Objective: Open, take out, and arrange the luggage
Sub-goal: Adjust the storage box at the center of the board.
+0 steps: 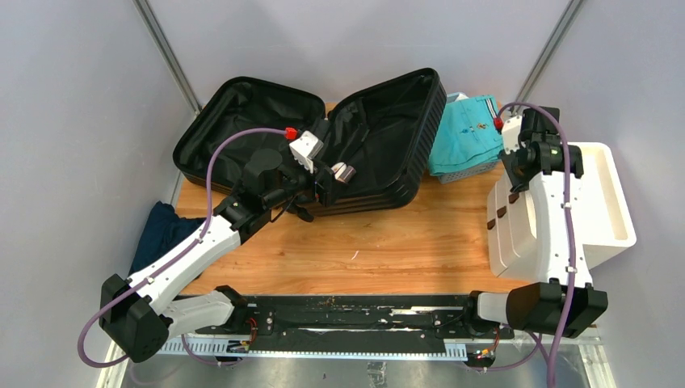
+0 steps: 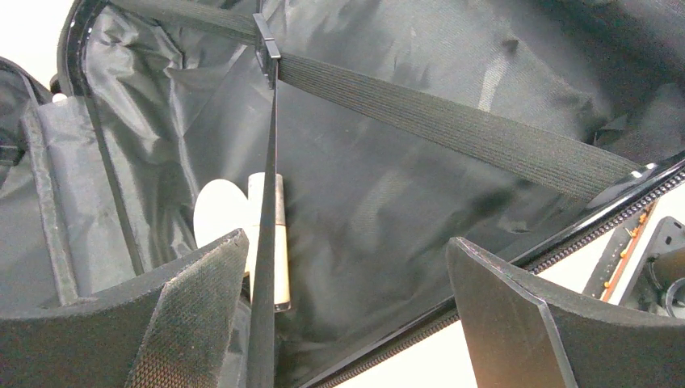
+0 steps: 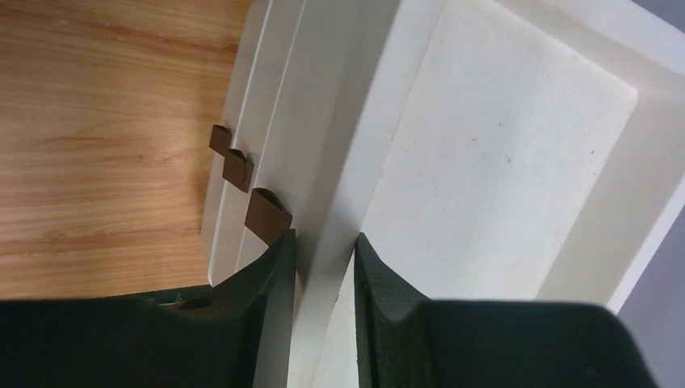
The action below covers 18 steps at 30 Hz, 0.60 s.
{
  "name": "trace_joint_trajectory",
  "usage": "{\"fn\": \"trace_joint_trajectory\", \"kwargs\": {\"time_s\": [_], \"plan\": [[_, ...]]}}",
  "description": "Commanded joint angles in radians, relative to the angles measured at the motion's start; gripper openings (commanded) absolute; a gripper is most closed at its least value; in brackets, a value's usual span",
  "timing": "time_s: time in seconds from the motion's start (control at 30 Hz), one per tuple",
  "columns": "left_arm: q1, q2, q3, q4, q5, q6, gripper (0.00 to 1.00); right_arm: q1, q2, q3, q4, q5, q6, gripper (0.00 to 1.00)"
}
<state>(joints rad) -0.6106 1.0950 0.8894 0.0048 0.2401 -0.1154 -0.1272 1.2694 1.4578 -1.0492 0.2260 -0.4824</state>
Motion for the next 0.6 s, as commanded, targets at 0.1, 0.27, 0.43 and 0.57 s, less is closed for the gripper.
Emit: {"fn": "trace_joint_trajectory", "kwargs": {"time_s": [0.1,0.27,0.43,0.57], "plan": [[0.007,-0.005,0.014,0.0,0.005,0.042,0.97,0.033,-0.001,0.081,-0.187,-0.51,-0.099,0.04],[0.006,-0.042,0.017,-0.038,0.019,0.162,0.97,0.047,0.013,0.091,-0.223,-0.574,-0.193,0.09],[0.009,-0.077,0.039,-0.107,0.034,0.287,0.95,0.047,0.044,0.218,-0.28,-0.591,-0.239,0.69],[0.025,-0.067,0.067,-0.151,0.061,0.306,0.88,0.047,0.109,0.436,-0.308,-0.691,-0.223,0.74]]}}
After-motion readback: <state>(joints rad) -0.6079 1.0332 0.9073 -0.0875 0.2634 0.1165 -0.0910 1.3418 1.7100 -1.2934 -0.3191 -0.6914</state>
